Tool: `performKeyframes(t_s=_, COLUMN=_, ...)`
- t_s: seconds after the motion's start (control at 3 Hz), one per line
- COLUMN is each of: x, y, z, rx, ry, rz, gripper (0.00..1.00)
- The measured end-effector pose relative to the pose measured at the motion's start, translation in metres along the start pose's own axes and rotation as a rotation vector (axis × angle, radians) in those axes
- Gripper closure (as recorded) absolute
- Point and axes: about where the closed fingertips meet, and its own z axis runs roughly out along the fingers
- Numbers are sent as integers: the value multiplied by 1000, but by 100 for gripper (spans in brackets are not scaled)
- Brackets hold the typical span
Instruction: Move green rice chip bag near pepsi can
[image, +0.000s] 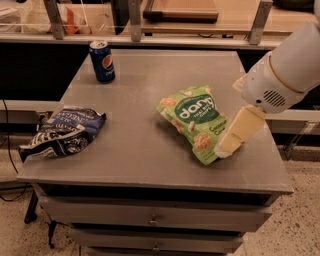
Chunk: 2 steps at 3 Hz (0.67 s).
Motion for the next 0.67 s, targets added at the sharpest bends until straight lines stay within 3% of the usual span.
performKeyframes(t_s=0.33, x=-8, y=3, z=38, rx=-38, ry=-5, rz=45, gripper=0)
performKeyframes(t_s=0.67, x=-11, y=3, z=62, rx=-62, ry=9, rz=66, gripper=15)
